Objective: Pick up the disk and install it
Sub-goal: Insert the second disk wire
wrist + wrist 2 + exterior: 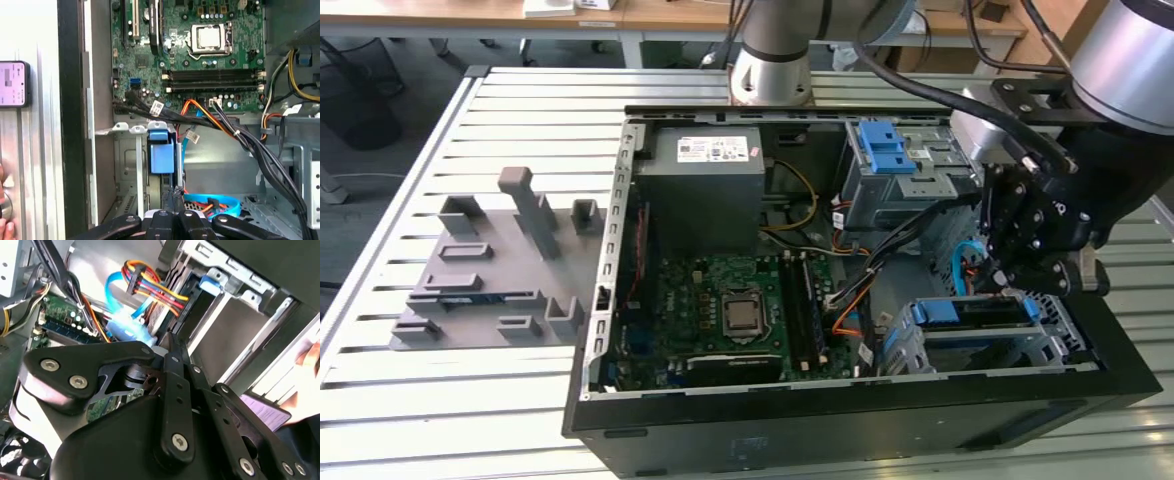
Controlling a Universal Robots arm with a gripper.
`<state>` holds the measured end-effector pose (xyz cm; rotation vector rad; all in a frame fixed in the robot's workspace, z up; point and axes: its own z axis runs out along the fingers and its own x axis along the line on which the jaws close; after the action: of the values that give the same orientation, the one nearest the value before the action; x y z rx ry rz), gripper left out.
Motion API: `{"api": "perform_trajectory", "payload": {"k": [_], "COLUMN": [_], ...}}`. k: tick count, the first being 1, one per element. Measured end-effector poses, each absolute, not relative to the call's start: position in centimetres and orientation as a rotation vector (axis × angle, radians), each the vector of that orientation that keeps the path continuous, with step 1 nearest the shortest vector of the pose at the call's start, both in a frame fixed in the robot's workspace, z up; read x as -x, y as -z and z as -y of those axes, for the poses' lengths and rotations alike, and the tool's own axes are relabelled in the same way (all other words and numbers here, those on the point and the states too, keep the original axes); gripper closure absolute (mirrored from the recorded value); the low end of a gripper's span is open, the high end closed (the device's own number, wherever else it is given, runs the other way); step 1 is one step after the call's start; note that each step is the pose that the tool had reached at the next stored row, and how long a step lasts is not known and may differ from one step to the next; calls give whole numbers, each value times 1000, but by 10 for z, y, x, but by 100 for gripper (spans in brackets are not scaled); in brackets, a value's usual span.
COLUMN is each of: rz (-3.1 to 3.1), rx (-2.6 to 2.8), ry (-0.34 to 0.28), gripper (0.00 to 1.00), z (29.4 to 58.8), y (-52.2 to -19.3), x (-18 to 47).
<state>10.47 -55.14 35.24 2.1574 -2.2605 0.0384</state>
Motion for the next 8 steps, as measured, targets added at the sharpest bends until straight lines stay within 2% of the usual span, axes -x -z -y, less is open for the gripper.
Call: {"api": "perform_trajectory", "payload": {"k": [8], "rz": [2261], "rx": [-2158], "ry": [-38], "gripper": [89], "z": [551], "y": [-369], "x": [-101]}}
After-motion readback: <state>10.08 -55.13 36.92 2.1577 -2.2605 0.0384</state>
